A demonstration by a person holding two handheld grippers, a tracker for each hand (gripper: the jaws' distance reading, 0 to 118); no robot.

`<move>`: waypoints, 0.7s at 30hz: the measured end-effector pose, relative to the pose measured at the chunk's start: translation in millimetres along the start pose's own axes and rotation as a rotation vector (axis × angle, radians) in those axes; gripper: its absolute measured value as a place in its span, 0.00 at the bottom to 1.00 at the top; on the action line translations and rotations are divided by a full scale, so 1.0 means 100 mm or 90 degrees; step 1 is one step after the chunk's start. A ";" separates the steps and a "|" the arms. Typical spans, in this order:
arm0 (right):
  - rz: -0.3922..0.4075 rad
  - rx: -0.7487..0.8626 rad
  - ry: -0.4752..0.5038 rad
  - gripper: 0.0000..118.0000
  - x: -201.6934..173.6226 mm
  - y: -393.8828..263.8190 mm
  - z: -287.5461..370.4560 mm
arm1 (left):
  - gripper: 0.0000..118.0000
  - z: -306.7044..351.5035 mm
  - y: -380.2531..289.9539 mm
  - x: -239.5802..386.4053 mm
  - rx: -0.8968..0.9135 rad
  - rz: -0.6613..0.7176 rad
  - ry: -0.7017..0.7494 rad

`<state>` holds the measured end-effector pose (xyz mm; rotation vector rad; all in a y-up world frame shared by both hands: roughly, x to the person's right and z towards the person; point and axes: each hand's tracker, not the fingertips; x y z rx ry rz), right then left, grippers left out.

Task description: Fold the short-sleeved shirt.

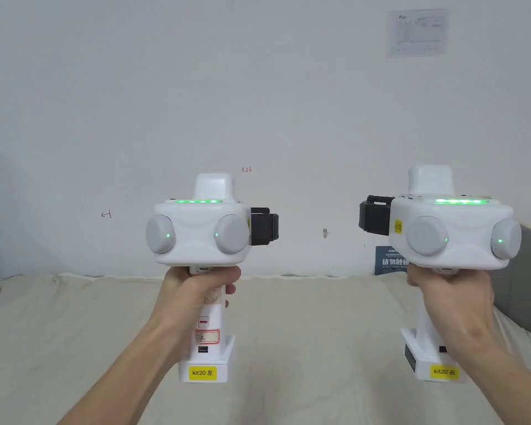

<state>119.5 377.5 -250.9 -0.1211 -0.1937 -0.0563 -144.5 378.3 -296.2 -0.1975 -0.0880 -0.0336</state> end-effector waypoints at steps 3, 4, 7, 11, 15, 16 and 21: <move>-0.025 -0.003 0.014 0.92 0.07 0.03 -0.01 | 1.00 0.04 0.04 0.03 -0.031 0.049 0.035; -0.026 -0.005 0.018 0.92 0.08 0.04 -0.01 | 1.00 0.06 0.06 0.04 -0.039 0.056 0.039; -0.023 -0.010 0.026 0.92 0.08 0.04 0.00 | 1.00 0.05 0.13 0.01 -0.065 0.066 0.056; -0.003 -0.012 0.030 0.92 0.03 0.05 0.01 | 1.00 0.16 0.12 -0.06 -0.015 0.061 0.004; 0.029 -0.010 0.027 0.92 -0.04 0.04 0.04 | 1.00 0.30 0.14 -0.03 -0.018 -0.014 0.004; 0.036 -0.011 0.025 0.92 -0.05 0.03 0.05 | 1.00 0.20 0.15 -0.07 -0.002 -0.001 0.015; 0.037 -0.011 0.030 0.92 -0.04 0.03 0.08 | 1.00 0.18 0.12 -0.17 -0.168 0.139 -0.035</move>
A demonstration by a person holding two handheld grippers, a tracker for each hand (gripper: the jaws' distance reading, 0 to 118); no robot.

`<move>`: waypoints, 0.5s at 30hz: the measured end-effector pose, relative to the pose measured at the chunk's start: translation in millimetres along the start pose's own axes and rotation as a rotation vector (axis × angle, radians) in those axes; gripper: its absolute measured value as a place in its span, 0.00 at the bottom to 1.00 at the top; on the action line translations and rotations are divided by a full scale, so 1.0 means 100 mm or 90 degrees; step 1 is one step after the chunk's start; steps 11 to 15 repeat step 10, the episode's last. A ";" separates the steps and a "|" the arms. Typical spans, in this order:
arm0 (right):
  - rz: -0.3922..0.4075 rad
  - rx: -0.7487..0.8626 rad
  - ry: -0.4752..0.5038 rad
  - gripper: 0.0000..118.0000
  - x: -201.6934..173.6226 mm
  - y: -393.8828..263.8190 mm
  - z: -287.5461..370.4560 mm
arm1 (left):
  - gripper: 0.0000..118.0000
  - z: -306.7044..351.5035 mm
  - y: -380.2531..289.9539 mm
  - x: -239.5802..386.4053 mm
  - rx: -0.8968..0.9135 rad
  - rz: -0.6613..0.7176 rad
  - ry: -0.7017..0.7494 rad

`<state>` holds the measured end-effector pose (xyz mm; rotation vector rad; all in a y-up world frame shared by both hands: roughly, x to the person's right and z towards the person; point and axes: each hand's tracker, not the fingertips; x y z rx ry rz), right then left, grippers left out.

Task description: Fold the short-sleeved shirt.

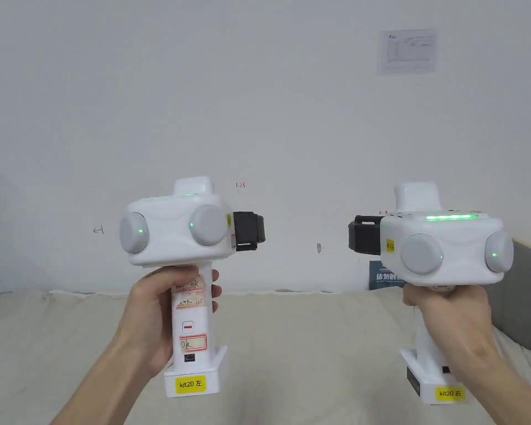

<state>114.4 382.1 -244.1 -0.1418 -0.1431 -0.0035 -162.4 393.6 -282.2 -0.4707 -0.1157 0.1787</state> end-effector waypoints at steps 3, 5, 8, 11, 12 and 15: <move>-0.008 -0.004 0.001 0.92 0.01 0.02 0.04 | 1.00 -0.01 0.21 -0.05 0.161 -0.053 -0.042; -0.008 -0.002 0.000 0.92 0.02 0.03 0.07 | 1.00 -0.05 0.06 -0.09 0.029 -0.004 -0.005; 0.002 0.007 -0.009 0.92 0.03 0.04 0.09 | 1.00 -0.01 0.04 -0.12 0.088 -0.014 0.043; 0.004 0.013 -0.012 0.92 0.03 0.05 0.09 | 1.00 0.01 0.02 -0.16 0.112 -0.012 0.044; 0.004 0.013 -0.012 0.92 0.03 0.05 0.09 | 1.00 0.01 0.02 -0.16 0.112 -0.012 0.044; 0.004 0.013 -0.012 0.92 0.03 0.05 0.09 | 1.00 0.01 0.02 -0.16 0.112 -0.012 0.044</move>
